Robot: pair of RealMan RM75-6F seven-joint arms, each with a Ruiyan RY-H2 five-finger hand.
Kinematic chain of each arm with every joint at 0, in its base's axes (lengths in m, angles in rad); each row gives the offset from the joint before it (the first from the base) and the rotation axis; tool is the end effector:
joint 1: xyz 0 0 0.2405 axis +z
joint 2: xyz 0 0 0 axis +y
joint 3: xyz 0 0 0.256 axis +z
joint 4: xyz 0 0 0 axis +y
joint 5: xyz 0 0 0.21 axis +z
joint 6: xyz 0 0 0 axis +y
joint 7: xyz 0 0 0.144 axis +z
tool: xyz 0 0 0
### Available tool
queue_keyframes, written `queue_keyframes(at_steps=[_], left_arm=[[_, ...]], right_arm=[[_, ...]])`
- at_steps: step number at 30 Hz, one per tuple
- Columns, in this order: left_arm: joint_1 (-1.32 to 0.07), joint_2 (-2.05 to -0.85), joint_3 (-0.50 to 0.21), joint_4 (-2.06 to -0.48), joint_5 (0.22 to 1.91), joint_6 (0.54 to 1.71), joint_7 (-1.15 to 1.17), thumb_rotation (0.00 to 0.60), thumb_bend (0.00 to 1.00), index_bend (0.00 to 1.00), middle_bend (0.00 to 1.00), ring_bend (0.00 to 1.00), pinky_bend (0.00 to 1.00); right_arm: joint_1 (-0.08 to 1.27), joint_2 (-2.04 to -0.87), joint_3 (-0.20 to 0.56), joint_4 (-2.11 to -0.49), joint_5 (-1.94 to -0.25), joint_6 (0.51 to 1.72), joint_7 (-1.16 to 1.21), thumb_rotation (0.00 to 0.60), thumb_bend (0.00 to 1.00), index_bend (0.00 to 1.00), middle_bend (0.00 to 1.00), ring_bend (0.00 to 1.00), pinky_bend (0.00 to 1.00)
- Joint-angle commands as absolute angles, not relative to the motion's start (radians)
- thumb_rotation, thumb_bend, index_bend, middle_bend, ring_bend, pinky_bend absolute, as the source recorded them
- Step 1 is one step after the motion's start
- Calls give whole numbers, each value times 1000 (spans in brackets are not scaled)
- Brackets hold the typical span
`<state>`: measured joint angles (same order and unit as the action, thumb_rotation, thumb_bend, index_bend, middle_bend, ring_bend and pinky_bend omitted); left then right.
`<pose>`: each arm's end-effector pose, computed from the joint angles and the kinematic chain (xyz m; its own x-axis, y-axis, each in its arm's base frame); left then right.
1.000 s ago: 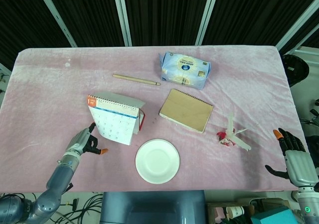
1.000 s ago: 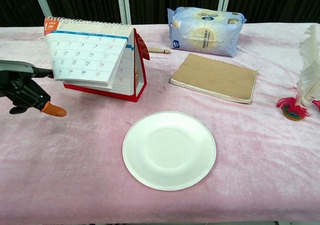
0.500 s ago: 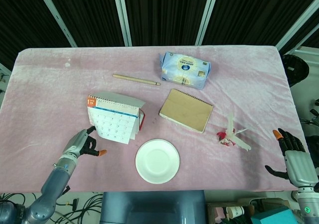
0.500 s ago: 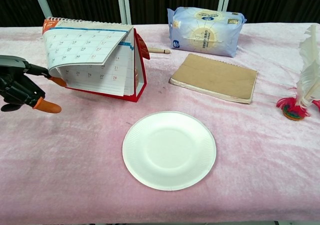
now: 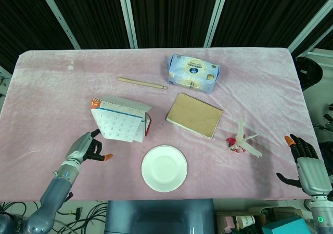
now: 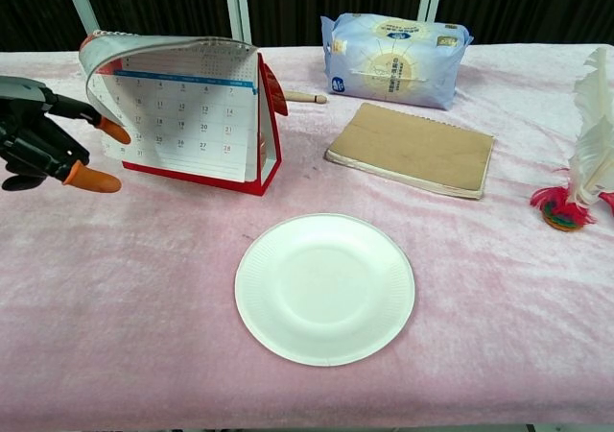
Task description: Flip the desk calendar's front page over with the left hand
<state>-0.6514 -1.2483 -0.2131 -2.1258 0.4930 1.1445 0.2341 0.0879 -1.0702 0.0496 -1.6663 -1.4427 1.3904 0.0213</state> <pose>-0.1542 0.2709 0.0514 -0.1801 0.4565 0.8713 0.9701 0.2292 0.0805 -0.3161 -0.1805 0.1601 0.3605 -0.0954 0.9279 -0.9297 0.0442 0.3657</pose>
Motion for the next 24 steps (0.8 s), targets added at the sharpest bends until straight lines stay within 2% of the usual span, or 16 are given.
queue_keyframes(at_steps=[1, 5, 11, 15, 18, 20, 24], left_arm=[[-651, -1260, -208, -2130, 570, 1182, 255, 600, 189, 286, 790, 868, 820], [-646, -1295, -177, -2098, 762, 1264, 316, 600, 190, 354, 736, 798, 750], [-650, -1340, -149, -2012, 1045, 1363, 411, 600, 190, 343, 665, 713, 692], [-656, -1352, -155, -1974, 1125, 1386, 438, 600, 187, 301, 588, 627, 627], [-666, -1359, -165, -1930, 1163, 1385, 467, 600, 182, 260, 506, 524, 527], [-676, -1359, -174, -1906, 1162, 1371, 486, 600, 176, 234, 438, 446, 481], [-705, -1351, -203, -1870, 1123, 1324, 525, 600, 149, 185, 345, 352, 395]], right_arm=[[88, -1070, 49, -1666, -1443, 1391, 22, 600, 104, 0, 0, 0, 70], [88, -1070, 49, -1666, -1442, 1390, 22, 600, 105, 0, 0, 0, 70], [88, -1069, 50, -1666, -1440, 1389, 23, 600, 104, 0, 0, 0, 70], [89, -1069, 51, -1666, -1438, 1388, 24, 600, 105, 0, 0, 0, 70], [89, -1069, 52, -1666, -1435, 1385, 26, 600, 105, 0, 0, 0, 70], [90, -1069, 53, -1666, -1432, 1384, 26, 600, 105, 0, 0, 0, 70], [90, -1068, 53, -1667, -1431, 1383, 27, 600, 106, 0, 0, 0, 71]])
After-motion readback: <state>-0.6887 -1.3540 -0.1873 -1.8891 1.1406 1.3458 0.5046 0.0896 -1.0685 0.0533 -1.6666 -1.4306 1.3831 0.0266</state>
